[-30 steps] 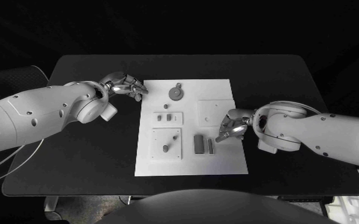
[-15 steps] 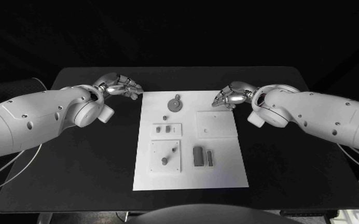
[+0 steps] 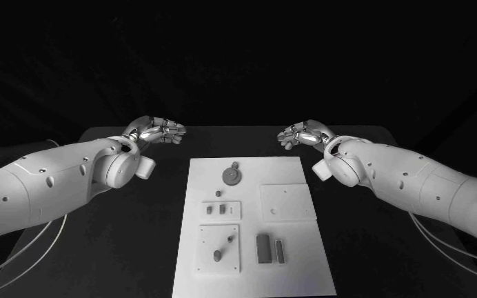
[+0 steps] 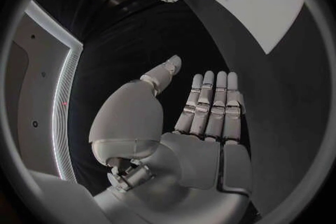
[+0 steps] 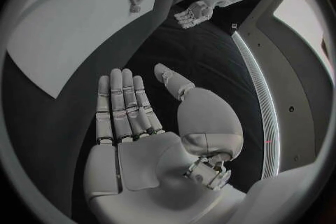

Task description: Assemble the parts on the task board

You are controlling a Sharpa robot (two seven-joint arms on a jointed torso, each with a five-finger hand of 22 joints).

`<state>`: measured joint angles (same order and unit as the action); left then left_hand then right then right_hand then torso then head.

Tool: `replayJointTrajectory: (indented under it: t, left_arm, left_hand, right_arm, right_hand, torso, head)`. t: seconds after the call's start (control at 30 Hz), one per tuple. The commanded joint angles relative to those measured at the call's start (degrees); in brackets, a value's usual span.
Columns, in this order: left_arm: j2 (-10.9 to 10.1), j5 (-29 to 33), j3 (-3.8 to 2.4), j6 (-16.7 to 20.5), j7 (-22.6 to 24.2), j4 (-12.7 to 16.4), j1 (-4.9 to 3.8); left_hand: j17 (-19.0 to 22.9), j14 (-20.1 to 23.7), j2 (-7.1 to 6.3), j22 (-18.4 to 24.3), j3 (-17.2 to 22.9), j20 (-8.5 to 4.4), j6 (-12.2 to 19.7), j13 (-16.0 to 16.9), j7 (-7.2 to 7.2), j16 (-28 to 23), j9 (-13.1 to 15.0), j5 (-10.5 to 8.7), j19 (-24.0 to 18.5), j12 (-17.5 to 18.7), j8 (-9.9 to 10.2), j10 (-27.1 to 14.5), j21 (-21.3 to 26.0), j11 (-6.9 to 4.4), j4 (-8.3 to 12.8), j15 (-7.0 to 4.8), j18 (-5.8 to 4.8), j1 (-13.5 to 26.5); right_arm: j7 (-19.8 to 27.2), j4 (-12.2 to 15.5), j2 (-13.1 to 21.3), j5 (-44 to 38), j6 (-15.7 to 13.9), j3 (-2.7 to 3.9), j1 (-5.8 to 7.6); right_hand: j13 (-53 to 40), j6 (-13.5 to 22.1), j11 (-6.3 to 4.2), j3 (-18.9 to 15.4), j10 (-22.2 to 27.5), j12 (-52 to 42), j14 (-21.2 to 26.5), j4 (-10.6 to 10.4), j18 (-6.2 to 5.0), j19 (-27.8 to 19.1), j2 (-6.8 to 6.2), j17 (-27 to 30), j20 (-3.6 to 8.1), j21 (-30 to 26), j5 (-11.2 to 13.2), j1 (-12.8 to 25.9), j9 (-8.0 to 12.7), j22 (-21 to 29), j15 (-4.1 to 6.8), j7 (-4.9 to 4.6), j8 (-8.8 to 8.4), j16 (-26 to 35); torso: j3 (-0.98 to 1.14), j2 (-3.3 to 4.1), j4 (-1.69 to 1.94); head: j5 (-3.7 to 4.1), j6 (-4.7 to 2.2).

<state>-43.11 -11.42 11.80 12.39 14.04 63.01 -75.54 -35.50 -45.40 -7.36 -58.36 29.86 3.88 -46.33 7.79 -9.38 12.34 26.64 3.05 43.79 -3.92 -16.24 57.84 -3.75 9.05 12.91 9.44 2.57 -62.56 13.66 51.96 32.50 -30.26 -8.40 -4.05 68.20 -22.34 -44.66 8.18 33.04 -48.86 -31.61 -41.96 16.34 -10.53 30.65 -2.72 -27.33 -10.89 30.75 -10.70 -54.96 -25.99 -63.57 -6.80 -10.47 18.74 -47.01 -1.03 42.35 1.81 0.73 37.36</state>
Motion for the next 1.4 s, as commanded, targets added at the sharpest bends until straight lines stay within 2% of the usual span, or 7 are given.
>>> replayJointTrajectory:
  t: [0.03,0.6,0.63,0.67,0.7,0.73,1.4]
  left_arm:
    - [3.6,4.6,-0.19,-2.0,3.4,-4.2,-0.03]
    - [6.1,4.6,-0.35,-5.0,4.2,-7.5,1.72]
    - [6.0,3.9,-0.29,-3.3,2.8,-7.6,1.61]
    - [5.9,3.9,-0.32,-3.2,2.8,-7.5,1.65]
    - [5.9,3.9,-0.40,-3.0,2.9,-7.2,1.74]
    - [5.8,4.0,-0.51,-2.7,3.0,-6.9,1.87]
    - [-0.3,10.1,-9.82,25.7,13.5,21.0,13.02]
  left_hand:
    - [1.1,1.8,0.78,2.0,-0.1,0.27,1.9,-1.5,1.01,-1.3,-0.1,-0.14,-1.8,0.3,0.8,-2.5,0.1,-0.32,0.5,0.28,-0.36,0.8]
    - [3.0,6.5,0.62,7.0,-2.8,1.42,7.7,-3.9,2.41,-3.6,0.1,-0.21,-8.8,0.2,2.2,-10.7,0.1,-1.65,1.0,0.79,-2.57,3.4]
    - [35.5,45.4,7.36,58.4,-29.9,-3.88,46.3,-7.8,9.38,-12.3,-26.6,-3.05,-43.8,3.9,16.2,-57.8,3.7,-9.05,-12.9,-9.44,-2.57,20.9]
    - [35.5,45.4,7.36,58.4,-29.9,-3.88,46.3,-7.8,9.38,-12.3,-26.6,-3.05,-43.8,3.9,16.2,-57.8,3.7,-9.05,-12.9,-9.44,-2.57,21.8]
    - [35.5,45.4,7.36,58.4,-29.9,-3.88,46.3,-7.8,9.38,-12.3,-26.6,-3.05,-43.8,3.9,16.2,-57.8,3.7,-9.05,-12.9,-9.44,-2.57,62.6]
    - [35.5,45.4,7.36,58.4,-29.9,-3.88,46.3,-7.8,9.38,-12.3,-26.6,-3.05,-43.8,3.9,16.2,-57.8,3.7,-9.05,-12.9,-9.44,-2.57,62.6]
    - [35.5,45.4,7.36,58.4,-29.9,-3.88,46.3,-7.8,9.38,-12.3,-26.6,-3.05,-43.8,3.9,16.2,-57.8,3.7,-9.05,-12.9,-9.44,-2.57,62.6]
  right_arm:
    - [5.6,-5.4,-3.0,5.8,2.6,3.00,-2.32]
    - [7.5,-7.0,-4.1,8.1,4.4,5.92,-6.00]
    - [5.8,-7.3,-4.3,7.0,2.9,5.84,-6.00]
    - [5.8,-7.2,-4.3,7.0,2.8,5.84,-6.00]
    - [5.8,-6.9,-4.2,7.1,2.6,5.83,-6.01]
    - [5.9,-6.6,-4.1,7.3,2.4,5.82,-6.03]
    - [12.8,23.5,6.9,22.8,-23.4,4.62,-7.38]
  right_hand:
    - [7.9,2.2,1.06,-0.6,-0.4,9.1,0.9,-0.8,1.73,-5.0,1.75,3.8,-1.12,-4.7,-0.2,0.8,0.9,1.6,-2.26,0.11,-0.53,11.9]
    - [15.4,3.6,1.76,-3.6,-2.0,16.9,2.0,-2.0,2.90,-8.6,2.43,6.7,-1.99,-9.8,-0.1,2.9,2.1,2.4,-2.93,-0.26,-0.76,20.8]
    - [22.3,44.7,-8.18,-33.0,48.9,31.6,42.0,-16.3,10.53,-30.6,2.72,27.3,10.89,-30.7,10.7,55.0,26.0,20.8,6.80,10.47,-18.74,47.0]
    - [22.3,44.7,-8.18,-33.0,48.9,31.6,42.0,-16.3,10.53,-30.6,2.72,27.3,10.89,-30.7,10.7,55.0,26.0,21.7,6.80,10.47,-18.74,47.0]
    - [22.3,44.7,-8.18,-33.0,48.9,31.6,42.0,-16.3,10.53,-30.6,2.72,27.3,10.89,-30.7,10.7,55.0,26.0,23.0,6.80,10.47,-18.74,47.0]
    - [22.3,44.7,-8.18,-33.0,48.9,31.6,42.0,-16.3,10.53,-30.6,2.72,27.3,10.89,-30.7,10.7,55.0,26.0,63.6,6.80,10.47,-18.74,47.0]
    - [22.3,44.7,-8.18,-33.0,48.9,31.6,42.0,-16.3,10.53,-30.6,2.72,27.3,10.89,-30.7,10.7,55.0,26.0,63.6,6.80,10.47,-18.74,47.0]
  torso:
    - [-0.06,-0.34,-0.01]
    - [0.92,-0.83,-0.14]
    - [0.56,-0.73,-0.01]
    - [0.56,-0.78,-0.02]
    - [0.56,-0.89,-0.04]
    - [0.57,-1.06,-0.06]
    - [1.02,-11.04,-1.79]
  head:
    - [-0.18,-4.17]
    - [-1.93,-8.93]
    - [-1.87,-8.65]
    - [-1.86,-8.62]
    - [-1.85,-8.56]
    - [-1.83,-8.47]
    - [-0.74,-3.05]
